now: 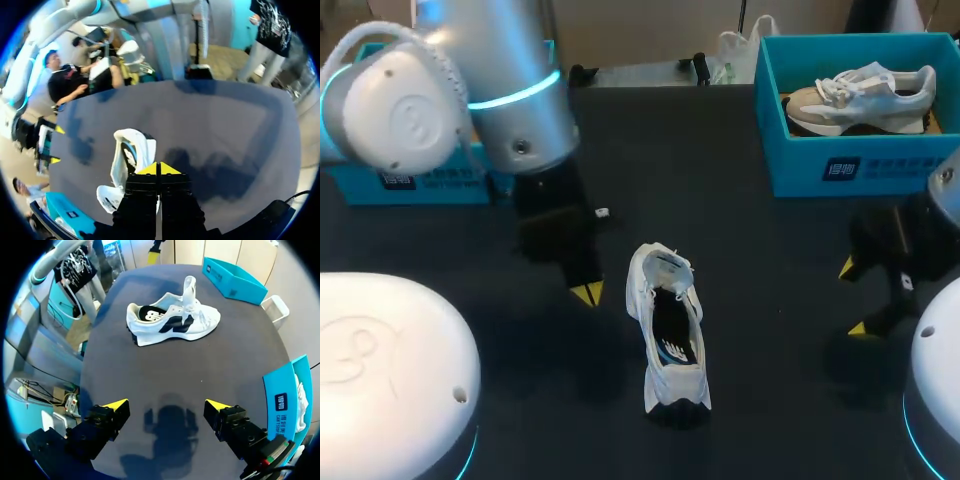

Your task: Take the shoe out of the shoebox, open the shoe tongue, remove and reinsert the insole, then place the shoe into the shoebox

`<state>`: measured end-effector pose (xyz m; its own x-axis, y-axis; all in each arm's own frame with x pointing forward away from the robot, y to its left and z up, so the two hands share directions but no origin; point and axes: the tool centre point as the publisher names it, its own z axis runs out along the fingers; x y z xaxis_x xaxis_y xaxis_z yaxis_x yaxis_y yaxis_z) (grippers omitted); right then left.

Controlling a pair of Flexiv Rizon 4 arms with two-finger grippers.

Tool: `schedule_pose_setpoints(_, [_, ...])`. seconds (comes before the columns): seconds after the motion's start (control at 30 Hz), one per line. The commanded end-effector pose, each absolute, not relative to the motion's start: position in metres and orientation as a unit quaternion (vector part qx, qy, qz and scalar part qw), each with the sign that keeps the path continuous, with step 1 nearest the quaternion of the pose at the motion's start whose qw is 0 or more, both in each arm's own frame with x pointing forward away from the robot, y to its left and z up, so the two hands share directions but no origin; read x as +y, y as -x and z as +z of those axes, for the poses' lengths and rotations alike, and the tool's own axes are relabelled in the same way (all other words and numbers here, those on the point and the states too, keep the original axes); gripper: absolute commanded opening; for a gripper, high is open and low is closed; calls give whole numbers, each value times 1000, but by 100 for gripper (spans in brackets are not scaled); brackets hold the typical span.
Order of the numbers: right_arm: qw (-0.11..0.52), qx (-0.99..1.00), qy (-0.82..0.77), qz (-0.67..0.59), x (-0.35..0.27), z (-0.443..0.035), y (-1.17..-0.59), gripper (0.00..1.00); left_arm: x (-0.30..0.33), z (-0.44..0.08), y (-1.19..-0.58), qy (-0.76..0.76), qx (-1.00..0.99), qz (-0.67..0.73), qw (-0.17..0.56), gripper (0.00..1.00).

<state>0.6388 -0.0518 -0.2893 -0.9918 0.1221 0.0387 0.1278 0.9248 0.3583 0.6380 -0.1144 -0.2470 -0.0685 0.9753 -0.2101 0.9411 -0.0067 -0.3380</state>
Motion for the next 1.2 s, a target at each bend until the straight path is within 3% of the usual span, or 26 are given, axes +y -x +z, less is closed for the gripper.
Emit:
schedule_pose_setpoints(0.03, [7,-981,64,-182,-52,-289,-638,100,-118,-242,-635,700,-694,104,131,0])
schedule_pose_setpoints(0.6, [7,-981,64,-182,-52,-289,-638,100,-158,-235,-634,767,-614,47,181,0])
schedule_pose_setpoints(0.87, [7,-981,64,-182,-52,-289,-638,100,-173,-267,-641,777,-596,48,196,0])
schedule_pose_setpoints(1.2, [7,-981,64,-182,-52,-289,-638,100,-172,-267,-642,775,-599,38,198,0])
